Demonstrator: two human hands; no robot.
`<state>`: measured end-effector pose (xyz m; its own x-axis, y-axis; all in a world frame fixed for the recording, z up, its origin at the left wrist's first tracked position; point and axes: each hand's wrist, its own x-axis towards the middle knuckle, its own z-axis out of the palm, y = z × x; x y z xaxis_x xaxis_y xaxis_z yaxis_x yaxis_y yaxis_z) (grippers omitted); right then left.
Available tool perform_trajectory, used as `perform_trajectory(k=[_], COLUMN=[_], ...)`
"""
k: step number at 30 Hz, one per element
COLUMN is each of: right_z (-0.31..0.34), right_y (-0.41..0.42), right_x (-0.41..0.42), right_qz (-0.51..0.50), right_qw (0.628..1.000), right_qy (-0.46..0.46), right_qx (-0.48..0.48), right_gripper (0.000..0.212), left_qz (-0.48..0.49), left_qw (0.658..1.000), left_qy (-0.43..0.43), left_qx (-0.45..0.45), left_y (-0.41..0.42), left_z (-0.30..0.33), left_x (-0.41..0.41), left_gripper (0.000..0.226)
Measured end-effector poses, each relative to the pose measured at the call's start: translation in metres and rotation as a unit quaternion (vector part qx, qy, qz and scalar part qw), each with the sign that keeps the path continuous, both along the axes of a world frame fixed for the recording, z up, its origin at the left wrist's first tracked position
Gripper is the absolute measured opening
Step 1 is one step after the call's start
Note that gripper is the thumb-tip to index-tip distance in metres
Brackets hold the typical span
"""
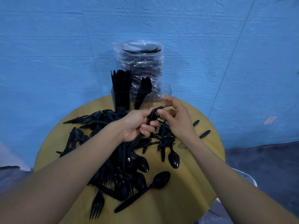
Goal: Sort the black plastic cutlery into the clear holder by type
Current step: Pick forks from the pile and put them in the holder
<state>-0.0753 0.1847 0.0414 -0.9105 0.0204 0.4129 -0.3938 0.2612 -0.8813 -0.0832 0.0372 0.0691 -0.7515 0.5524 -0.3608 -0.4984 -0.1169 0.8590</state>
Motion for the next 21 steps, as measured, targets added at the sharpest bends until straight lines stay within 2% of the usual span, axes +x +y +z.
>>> perform_trajectory(k=[2, 5, 7, 9, 11, 13, 14, 16, 18, 21], right_z=[0.001, 0.002, 0.001, -0.001, -0.003, -0.006, -0.010, -0.021, -0.036, -0.051], right_y=[-0.002, -0.006, -0.009, -0.011, -0.013, -0.016, -0.016, -0.011, -0.003, 0.000], right_x=[0.003, 0.006, 0.007, 0.009, 0.012, 0.016, 0.018, 0.021, 0.024, 0.034], right_qz=[0.022, 0.019, 0.005, -0.020, -0.029, -0.025, -0.032, -0.078, -0.135, -0.173], right_qw=[1.000, 0.999, 0.997, 0.996, 0.996, 0.996, 0.994, 0.981, 0.955, 0.915], right_qy=[0.002, 0.011, 0.013, 0.016, 0.007, -0.017, -0.029, -0.047, -0.078, -0.143], right_qx=[0.019, 0.049, 0.074, 0.087, 0.090, 0.089, 0.101, 0.170, 0.254, 0.334], right_gripper=[0.014, 0.020, 0.022, 0.026, 0.024, 0.011, 0.005, 0.009, 0.017, 0.038], left_qz=[-0.016, -0.011, 0.012, 0.013, -0.010, 0.004, 0.029, 0.097, 0.158, 0.197], left_qw=[1.000, 0.999, 0.991, 0.953, 0.888, 0.842, 0.839, 0.862, 0.885, 0.896], left_qy=[-0.004, 0.010, 0.079, 0.208, 0.338, 0.403, 0.407, 0.374, 0.332, 0.309], left_qx=[-0.012, -0.039, -0.109, -0.219, -0.311, -0.358, -0.360, -0.327, -0.286, -0.249], left_y=[-0.006, -0.010, -0.013, -0.018, -0.024, -0.028, -0.031, -0.036, -0.039, -0.037], left_z=[0.000, -0.001, -0.003, -0.006, -0.011, -0.022, -0.029, -0.041, -0.049, -0.058], left_x=[0.005, 0.011, 0.015, 0.023, 0.029, 0.033, 0.034, 0.035, 0.037, 0.042], left_gripper=[0.028, 0.029, 0.036, 0.036, 0.025, 0.025, 0.026, 0.026, 0.025, 0.026])
